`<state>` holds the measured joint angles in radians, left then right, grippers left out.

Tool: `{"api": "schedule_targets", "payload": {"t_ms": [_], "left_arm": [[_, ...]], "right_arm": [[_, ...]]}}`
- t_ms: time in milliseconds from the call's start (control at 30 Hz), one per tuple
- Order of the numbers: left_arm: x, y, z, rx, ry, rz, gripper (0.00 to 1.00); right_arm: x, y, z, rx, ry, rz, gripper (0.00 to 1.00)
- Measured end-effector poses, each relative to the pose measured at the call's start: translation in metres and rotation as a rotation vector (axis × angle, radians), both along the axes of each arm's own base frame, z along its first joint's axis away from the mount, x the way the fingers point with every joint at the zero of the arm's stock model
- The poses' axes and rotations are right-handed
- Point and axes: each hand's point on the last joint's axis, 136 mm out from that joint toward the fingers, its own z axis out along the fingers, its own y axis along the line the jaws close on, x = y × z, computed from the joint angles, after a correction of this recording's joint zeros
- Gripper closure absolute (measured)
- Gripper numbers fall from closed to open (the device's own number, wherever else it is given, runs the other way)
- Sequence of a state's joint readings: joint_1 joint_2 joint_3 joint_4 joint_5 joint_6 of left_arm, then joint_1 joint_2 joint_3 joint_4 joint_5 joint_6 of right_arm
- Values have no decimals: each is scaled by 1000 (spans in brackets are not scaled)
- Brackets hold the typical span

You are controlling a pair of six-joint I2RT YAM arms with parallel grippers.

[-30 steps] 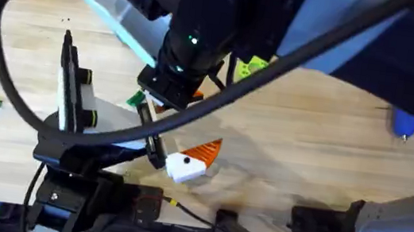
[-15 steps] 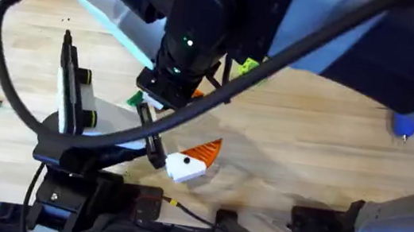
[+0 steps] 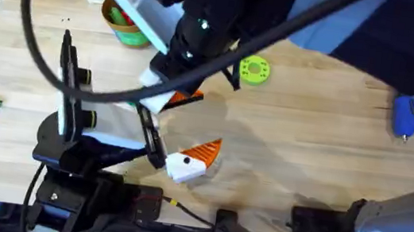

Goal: Pick up the gripper from the table and insert it into the empty holder that is missing its gripper. Then pick up a screw, insert it into the mounting hole, and use the screwdriver to tighten it. Finally, clean up the table by picking up the vegetable and placing it into the bucket.

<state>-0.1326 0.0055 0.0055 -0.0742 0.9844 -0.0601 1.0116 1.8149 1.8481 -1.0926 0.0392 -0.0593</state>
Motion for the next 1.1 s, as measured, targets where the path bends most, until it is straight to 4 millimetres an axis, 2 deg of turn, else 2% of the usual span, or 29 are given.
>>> {"api": "schedule_targets", "payload": {"t_ms": [100, 333, 500, 667, 700, 767, 833, 900, 933, 967, 1000, 1100], "left_arm": [[0, 0, 0, 0, 0, 0, 9], [0, 0, 0, 0, -1, 0, 9], [0, 0, 0, 0, -2, 0, 8], [0, 0, 0, 0, -2, 0, 8], [0, 0, 0, -1, -1, 0, 41], [0, 0, 0, 0, -3, -1, 200], [0, 0, 0, 0, -4, -3, 402], [-1, 0, 1, 1, -6, -5, 679], [-1, -1, 1, 1, -6, -7, 848], [-1, -1, 1, 2, -10, -8, 954], [-1, -1, 1, 2, -9, -8, 986], [-1, -1, 1, 2, -9, -8, 987]], "right_arm": [[15, -8, 3, 10, 1, -39, 80], [67, -42, 26, 53, -33, -183, 77], [95, -72, 41, 72, -52, -277, 75], [121, -110, 47, 68, -55, -382, 75], [126, -117, 50, 70, -58, -403, 75], [135, -131, 58, 80, -72, -442, 75], [143, -143, 70, 98, -95, -474, 75], [146, -158, 84, 109, -124, -510, 71], [146, -168, 91, 109, -141, -532, 72], [145, -177, 98, 111, -154, -549, 72], [143, -188, 107, 114, -171, -571, 72], [135, -214, 128, 125, -212, -623, 72]]}}
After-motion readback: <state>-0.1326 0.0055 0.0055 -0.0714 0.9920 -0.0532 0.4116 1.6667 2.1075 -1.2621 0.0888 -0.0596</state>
